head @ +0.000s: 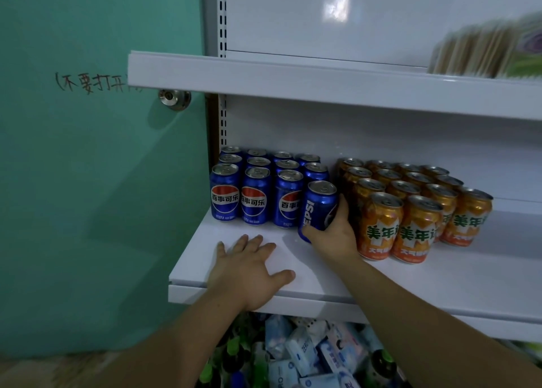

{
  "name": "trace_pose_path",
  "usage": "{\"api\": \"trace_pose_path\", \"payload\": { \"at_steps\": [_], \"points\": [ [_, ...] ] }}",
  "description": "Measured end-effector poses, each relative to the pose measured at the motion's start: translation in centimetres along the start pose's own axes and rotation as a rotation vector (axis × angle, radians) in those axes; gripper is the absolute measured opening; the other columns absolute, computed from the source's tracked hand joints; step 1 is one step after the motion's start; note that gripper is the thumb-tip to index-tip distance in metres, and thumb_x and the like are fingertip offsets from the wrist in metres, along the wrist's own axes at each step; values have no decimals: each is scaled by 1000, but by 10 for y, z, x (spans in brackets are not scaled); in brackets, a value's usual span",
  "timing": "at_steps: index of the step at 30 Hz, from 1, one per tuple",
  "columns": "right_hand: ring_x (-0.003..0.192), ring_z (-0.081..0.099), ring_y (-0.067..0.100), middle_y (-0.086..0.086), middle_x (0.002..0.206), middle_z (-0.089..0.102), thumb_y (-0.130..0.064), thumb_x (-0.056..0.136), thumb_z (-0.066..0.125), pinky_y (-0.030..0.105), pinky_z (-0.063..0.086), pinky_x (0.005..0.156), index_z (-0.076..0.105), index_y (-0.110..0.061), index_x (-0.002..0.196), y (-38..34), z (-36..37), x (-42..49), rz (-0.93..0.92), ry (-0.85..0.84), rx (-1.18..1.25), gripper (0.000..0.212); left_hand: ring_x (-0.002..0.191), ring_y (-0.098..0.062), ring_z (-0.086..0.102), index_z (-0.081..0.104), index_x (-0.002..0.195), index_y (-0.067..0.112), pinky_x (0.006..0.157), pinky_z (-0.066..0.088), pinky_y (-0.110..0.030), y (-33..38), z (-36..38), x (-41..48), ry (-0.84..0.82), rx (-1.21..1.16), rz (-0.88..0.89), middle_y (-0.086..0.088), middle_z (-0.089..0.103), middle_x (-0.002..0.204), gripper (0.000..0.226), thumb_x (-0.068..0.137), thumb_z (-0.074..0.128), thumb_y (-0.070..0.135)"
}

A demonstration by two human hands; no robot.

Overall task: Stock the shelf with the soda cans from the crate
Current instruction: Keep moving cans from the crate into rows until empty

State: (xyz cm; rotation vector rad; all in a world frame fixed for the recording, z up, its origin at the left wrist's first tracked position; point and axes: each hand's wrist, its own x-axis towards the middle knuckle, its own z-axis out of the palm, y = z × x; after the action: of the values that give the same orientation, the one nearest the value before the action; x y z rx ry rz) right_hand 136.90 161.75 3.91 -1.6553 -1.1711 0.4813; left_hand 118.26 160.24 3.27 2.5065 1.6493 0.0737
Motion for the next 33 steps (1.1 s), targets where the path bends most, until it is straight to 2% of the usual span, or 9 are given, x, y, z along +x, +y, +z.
{"api": "trace_pose_path", "payload": {
  "at_steps": [2,6,12,17,23,28,30,33],
  "points": [
    [138,37,28,7,152,33,-27,72,84,47,36,111,10,-24,153,0,0,1,0,37,-64,109,148,-14,-3,11,152,36,118,-2,-54,0,0,0,2,3,0,10,2,162,80,85,24,77],
    [138,37,28,6,153,34,-20,79,76,46,36,111,5,-27,154,2,1,2,15,9,-45,104,148,-14,-3,11,152,36,118,-2,-54,1,0,0,5,5,3,9,2,162,80,85,24,77],
    [139,36,30,8,155,31,-27,83,75,43,34,109,7,-20,154,1,8,16,39,31,-95,99,148,-14,-2,11,152,36,118,-2,-53,0,0,1,4,9,0,9,2,162,80,85,24,77],
    [142,31,31,9,158,24,-28,85,73,45,30,112,2,-19,154,1,14,28,56,33,-131,100,148,-15,-2,11,152,36,118,-2,-54,0,0,2,8,10,5,9,2,162,80,84,24,77],
    [139,33,34,13,155,25,-31,83,74,48,33,109,2,-18,153,-1,19,30,71,65,-173,101,148,-14,-3,12,152,36,118,-3,-53,-2,3,3,13,12,1,10,2,162,79,84,24,77],
    [141,29,34,14,158,18,-37,83,73,48,31,113,-6,-18,154,-7,11,11,98,-24,-232,108,148,-13,-2,12,152,36,118,-2,-52,-2,0,3,2,3,-6,10,3,161,79,85,25,76],
    [144,23,30,11,159,15,-38,83,74,42,26,116,0,-17,155,-10,-2,-8,57,-72,-249,105,148,-14,-1,13,152,36,117,-2,-52,-2,-2,2,-9,-6,-10,10,3,162,79,85,26,76],
    [141,29,28,10,157,23,-46,85,69,35,30,110,12,-15,154,-15,-37,-44,35,-184,-360,94,148,-15,-1,12,152,34,118,-1,-53,0,-7,-3,-37,-14,-24,9,2,162,80,86,25,76]
  ]
}}
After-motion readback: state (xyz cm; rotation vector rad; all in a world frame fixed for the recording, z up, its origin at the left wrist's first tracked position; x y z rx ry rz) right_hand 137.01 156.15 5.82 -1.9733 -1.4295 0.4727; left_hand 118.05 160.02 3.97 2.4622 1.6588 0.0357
